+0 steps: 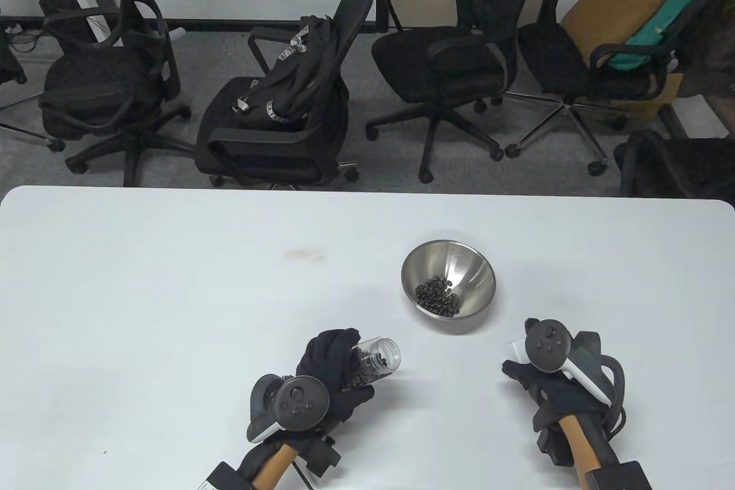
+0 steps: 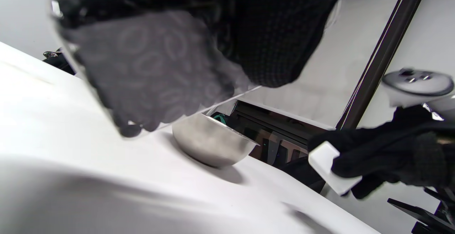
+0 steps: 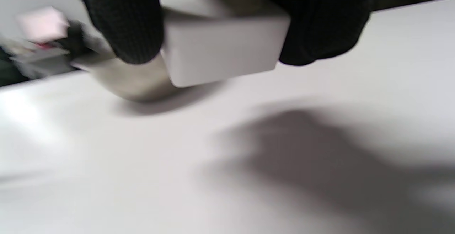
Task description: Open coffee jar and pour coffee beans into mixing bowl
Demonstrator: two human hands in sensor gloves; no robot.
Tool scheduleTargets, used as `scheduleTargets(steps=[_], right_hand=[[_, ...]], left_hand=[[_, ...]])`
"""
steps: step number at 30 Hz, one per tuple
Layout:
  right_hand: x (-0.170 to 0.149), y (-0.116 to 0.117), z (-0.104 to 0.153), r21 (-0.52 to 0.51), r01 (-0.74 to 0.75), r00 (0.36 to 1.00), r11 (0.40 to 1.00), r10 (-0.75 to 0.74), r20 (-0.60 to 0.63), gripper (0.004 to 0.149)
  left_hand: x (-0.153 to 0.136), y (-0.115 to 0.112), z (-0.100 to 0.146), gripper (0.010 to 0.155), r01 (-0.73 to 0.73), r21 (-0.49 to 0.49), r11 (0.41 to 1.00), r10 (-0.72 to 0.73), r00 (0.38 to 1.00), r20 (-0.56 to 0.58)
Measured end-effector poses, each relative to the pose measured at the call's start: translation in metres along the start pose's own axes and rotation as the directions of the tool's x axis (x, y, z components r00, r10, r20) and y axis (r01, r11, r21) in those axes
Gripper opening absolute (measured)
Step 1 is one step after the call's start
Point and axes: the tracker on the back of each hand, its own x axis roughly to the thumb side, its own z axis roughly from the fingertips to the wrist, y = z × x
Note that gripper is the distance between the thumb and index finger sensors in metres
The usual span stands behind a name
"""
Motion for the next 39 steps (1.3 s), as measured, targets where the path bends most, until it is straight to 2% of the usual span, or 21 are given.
scheduleTargets(steps=[3, 6, 10, 15, 25, 32, 39], right_hand=[[0.021, -0.009, 0.007, -0.068, 0.056, 0.981, 0.996, -0.042, 0.191, 0.085], [0.053, -0.018, 0.016, -0.120, 0.034, 0.915, 0.992, 0.018, 0.403, 0.084], [0.094, -0.025, 0.028, -0.112, 0.011, 0.839, 0.994, 0.052, 0.541, 0.084], [0.124, -0.018, 0.038, -0.123, 0.039, 0.746, 0.992, 0.053, 0.664, 0.084], [0.133, -0.002, 0.042, -0.164, 0.019, 0.681, 0.986, 0.108, 0.724, 0.083], [0.136, 0.001, 0.045, -0.166, -0.033, 0.663, 0.986, 0.146, 0.734, 0.081], [0.133, 0.000, 0.046, -0.174, 0.002, 0.656, 0.985, 0.130, 0.743, 0.081]], left_hand=[[0.000, -0.001, -0.001, 0.093, -0.003, -0.012, 1.000, 0.003, 1.000, 0.003], [0.001, -0.003, -0.002, 0.093, -0.009, -0.031, 0.999, 0.010, 1.000, 0.011], [0.002, -0.005, -0.003, 0.093, -0.010, -0.057, 0.998, 0.012, 0.999, 0.032], [0.005, -0.006, -0.003, 0.093, -0.021, -0.083, 0.996, 0.027, 0.997, 0.067], [0.012, -0.010, -0.004, 0.093, -0.025, -0.136, 0.990, 0.044, 0.989, 0.139], [0.011, -0.012, -0.004, 0.093, -0.029, -0.178, 0.984, 0.058, 0.986, 0.157], [0.010, -0.011, -0.004, 0.092, -0.086, -0.184, 0.979, 0.116, 0.981, 0.157]])
